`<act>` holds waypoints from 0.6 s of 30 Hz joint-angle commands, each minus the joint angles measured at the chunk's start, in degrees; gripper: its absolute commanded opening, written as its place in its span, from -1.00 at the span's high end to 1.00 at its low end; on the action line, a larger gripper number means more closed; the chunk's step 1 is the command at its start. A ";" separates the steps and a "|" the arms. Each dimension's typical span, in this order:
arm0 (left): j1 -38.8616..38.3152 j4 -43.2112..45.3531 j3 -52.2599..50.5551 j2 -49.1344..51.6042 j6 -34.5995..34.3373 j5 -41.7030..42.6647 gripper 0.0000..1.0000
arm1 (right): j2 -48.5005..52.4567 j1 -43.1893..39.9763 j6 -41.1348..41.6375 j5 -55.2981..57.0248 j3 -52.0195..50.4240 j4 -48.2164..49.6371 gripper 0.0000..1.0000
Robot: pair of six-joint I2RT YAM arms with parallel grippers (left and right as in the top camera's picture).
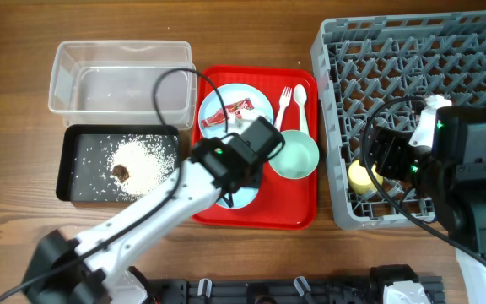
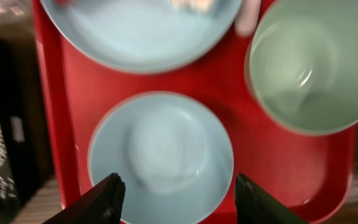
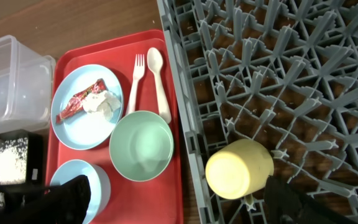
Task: Sort waste into correct bins and load items into the dishwasher rack
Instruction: 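Set the emptied light-blue bowl back on the red tray with the left gripper, then grasp the red snack wrapper and tissue from the plate with the left gripper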
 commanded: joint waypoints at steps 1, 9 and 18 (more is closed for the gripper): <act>5.97 9.05 1.38 0.68 6.82 -5.95 -0.22 | -0.09 -0.09 -0.74 -0.90 0.50 0.22 -0.82; 13.57 34.14 1.38 17.62 16.17 4.44 -0.39 | 1.62 -0.09 -0.57 -1.33 0.50 0.09 -0.83; 13.46 36.22 1.36 22.12 16.20 9.73 0.36 | 0.02 -0.09 -1.20 -2.38 0.50 0.04 -0.79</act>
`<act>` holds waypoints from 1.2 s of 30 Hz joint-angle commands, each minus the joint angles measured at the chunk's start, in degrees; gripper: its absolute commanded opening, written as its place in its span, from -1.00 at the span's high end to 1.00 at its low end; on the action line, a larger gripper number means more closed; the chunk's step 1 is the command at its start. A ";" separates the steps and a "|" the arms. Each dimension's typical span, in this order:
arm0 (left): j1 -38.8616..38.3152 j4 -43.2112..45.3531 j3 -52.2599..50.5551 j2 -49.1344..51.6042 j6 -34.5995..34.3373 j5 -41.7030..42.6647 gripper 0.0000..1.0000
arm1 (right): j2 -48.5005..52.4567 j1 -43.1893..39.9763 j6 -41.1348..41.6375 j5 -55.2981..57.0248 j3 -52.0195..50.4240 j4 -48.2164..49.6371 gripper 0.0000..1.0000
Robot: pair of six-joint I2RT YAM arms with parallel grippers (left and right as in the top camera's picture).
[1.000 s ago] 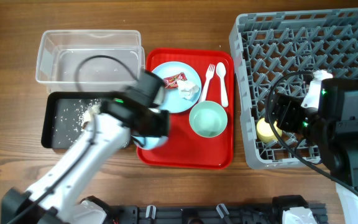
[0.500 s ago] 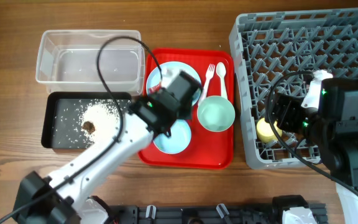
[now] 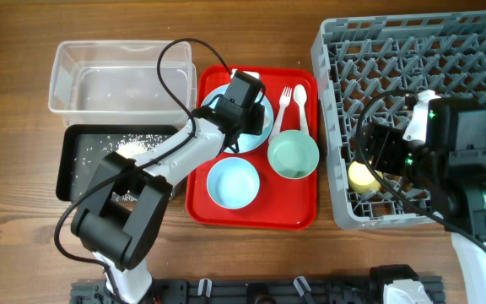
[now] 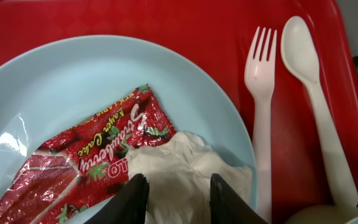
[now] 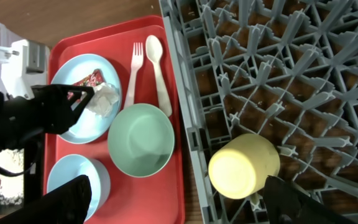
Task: Sort waste into correct bins and load items into the dishwasher rack
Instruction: 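Grasp the red snack wrapper and tissue from the plate with the left gripper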
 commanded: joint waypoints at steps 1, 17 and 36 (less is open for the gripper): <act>-0.17 -1.55 0.35 0.90 0.31 0.70 0.46 | -4.55 -0.09 -1.18 -1.11 0.50 0.09 -0.79; 0.13 -9.38 1.66 -4.28 0.07 5.35 0.92 | -10.36 -0.09 -1.18 -1.05 0.50 -0.68 -0.80; 7.54 -15.91 3.48 -13.18 25.77 8.81 -0.51 | -10.36 -0.09 -1.09 -1.09 0.50 -1.64 -0.80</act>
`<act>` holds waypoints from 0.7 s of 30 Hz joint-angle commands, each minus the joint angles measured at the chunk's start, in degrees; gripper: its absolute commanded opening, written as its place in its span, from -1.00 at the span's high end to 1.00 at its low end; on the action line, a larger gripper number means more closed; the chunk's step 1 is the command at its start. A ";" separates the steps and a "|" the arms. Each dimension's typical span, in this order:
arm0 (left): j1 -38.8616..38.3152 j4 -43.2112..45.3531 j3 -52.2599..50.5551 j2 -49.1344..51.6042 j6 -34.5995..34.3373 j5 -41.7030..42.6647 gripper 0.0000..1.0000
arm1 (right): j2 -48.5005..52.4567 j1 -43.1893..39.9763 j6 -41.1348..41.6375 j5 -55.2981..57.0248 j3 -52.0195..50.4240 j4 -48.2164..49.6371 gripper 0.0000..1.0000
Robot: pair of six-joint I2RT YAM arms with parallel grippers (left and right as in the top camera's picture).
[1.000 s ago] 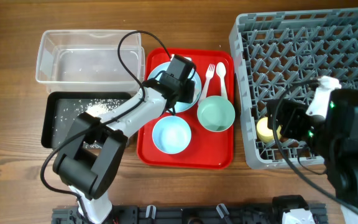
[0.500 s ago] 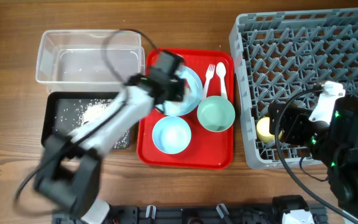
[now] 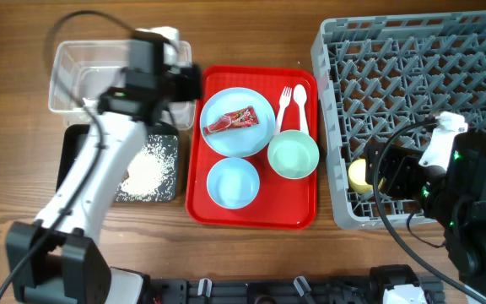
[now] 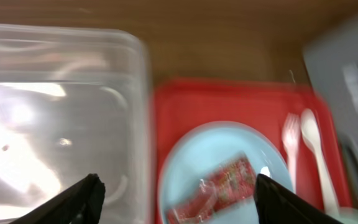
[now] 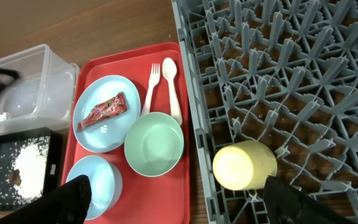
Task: Sort waste into correct bins and load items into the dishwasher rack
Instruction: 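Grasp the red snack wrapper and tissue from the plate with the left gripper, then drop the wrapper and tissue into the clear plastic bin with the left gripper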
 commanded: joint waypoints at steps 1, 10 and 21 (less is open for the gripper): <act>-10.71 -1.14 -0.17 6.49 17.11 0.11 -0.52 | -0.04 -0.09 -0.66 -0.87 0.50 0.09 -0.80; -13.07 4.90 -0.17 24.44 20.09 -5.22 -0.30 | -0.04 -0.09 -0.57 -0.90 0.50 -0.63 -0.80; -9.18 -3.39 1.70 3.37 5.38 -9.53 0.92 | -0.04 -0.09 -0.55 -0.90 0.50 -1.38 -0.80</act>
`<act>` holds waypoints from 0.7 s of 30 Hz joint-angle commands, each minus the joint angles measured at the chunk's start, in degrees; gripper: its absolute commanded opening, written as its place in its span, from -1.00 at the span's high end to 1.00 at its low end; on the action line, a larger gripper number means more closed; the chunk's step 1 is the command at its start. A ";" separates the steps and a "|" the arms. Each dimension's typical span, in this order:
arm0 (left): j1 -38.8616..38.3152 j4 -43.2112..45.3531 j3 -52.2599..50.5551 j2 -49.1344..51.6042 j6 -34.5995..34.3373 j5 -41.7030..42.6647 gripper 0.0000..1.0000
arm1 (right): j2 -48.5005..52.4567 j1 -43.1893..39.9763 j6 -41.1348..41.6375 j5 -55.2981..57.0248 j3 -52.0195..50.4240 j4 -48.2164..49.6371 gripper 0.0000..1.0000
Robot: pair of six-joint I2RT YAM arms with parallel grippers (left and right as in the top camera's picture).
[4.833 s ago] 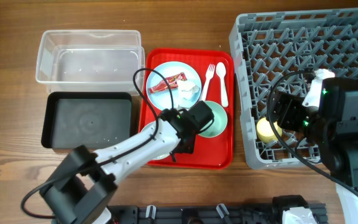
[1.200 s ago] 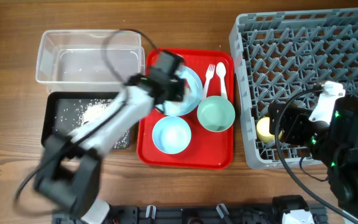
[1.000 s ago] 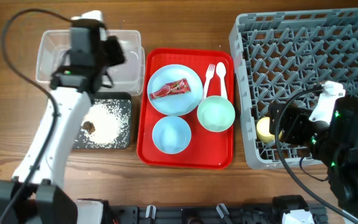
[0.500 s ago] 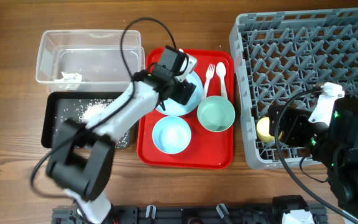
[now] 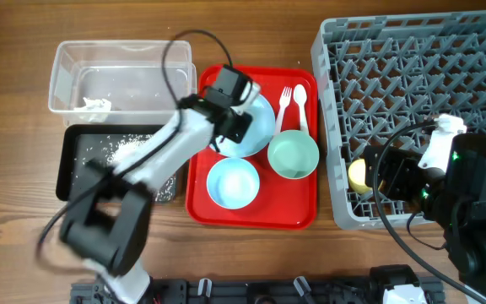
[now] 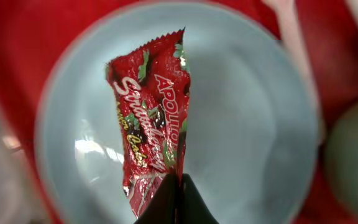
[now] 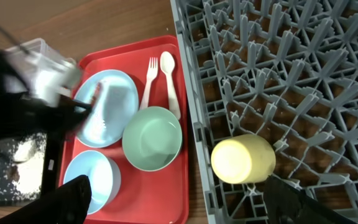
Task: Sort waste into correct bins and load items into the dishwasher rack
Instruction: 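Drop the wrapper and tissue into the clear plastic bin with the left gripper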
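A red snack wrapper (image 6: 151, 118) lies on the light blue plate (image 6: 247, 124) at the back of the red tray (image 5: 251, 215). My left gripper (image 6: 178, 196) is shut on the wrapper's near end. A white tissue (image 5: 91, 105) lies in the clear bin (image 5: 121, 59). A blue bowl (image 5: 233, 181), a green bowl (image 5: 293, 154), a fork (image 5: 284, 105) and a spoon (image 5: 300, 103) rest on the tray. My right gripper (image 7: 179, 193) hangs open over the grey rack's (image 5: 412, 67) left edge, beside the yellow cup (image 7: 243, 158) lying in the rack.
A black tray (image 5: 78, 181) with spilled rice sits below the clear bin, left of the red tray. The left arm (image 5: 167, 143) reaches across it to the plate. Wooden table (image 5: 251, 34) shows behind the tray.
My left gripper was open over the clear bin; now it is at the blue plate, shut on the red wrapper. The white tissue shows in the bin. The right arm has barely moved.
My left gripper was open above the blue bowl, then closing around the tissue beside the wrapper on the plate. Later it was open over the clear bin, the plate holding only the wrapper. Now the tissue lies in the bin and the gripper holds the wrapper.
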 commanded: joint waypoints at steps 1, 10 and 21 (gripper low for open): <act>5.95 -1.25 1.68 -13.14 -9.62 -5.75 0.92 | -0.07 -0.09 -0.55 -0.90 0.50 0.00 -0.80; 30.01 5.11 2.12 -9.62 -18.10 3.43 -0.54 | 0.04 -0.09 -0.59 -0.87 0.50 0.17 -1.00; 13.55 -13.94 4.96 -38.12 -16.74 7.34 -1.00 | 0.11 -0.09 -0.57 -0.85 0.50 0.17 -0.99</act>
